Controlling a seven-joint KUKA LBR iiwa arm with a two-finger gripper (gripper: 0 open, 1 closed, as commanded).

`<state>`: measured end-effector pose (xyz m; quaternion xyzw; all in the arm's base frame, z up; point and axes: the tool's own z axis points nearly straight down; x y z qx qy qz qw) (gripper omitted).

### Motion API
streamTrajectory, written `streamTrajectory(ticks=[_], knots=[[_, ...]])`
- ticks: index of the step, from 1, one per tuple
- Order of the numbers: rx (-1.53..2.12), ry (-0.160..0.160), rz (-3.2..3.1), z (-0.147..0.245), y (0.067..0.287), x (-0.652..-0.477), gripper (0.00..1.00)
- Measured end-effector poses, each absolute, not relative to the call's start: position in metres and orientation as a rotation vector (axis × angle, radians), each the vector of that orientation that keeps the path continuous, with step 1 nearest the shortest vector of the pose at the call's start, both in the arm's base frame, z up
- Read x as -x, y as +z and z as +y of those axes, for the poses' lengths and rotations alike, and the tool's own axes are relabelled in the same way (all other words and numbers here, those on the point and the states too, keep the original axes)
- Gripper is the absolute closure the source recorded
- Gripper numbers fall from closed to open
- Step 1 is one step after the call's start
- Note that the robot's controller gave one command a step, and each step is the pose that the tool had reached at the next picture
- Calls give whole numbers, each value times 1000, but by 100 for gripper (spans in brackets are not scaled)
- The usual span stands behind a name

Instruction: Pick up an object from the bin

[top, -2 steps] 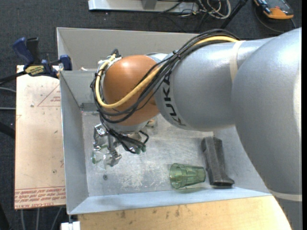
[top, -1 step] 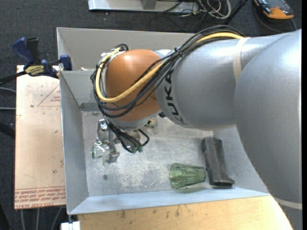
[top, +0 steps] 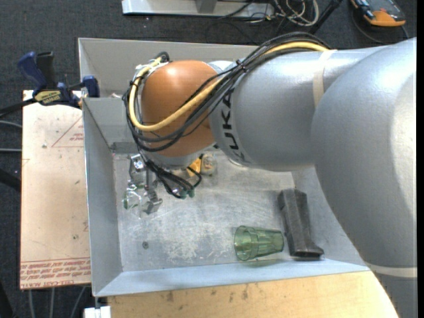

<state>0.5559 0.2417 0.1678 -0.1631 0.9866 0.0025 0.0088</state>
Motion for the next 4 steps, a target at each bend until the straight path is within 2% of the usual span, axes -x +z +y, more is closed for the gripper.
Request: streamTrajectory(ticks=[1, 2, 3, 4], knots=[[1007, 1, 2986, 241, 174, -541, 100], [1209, 2, 2887, 242, 158, -559, 100], [866, 2, 3027, 239, 178, -555, 100], [1127, 2, 2931, 234, 233, -560, 100]])
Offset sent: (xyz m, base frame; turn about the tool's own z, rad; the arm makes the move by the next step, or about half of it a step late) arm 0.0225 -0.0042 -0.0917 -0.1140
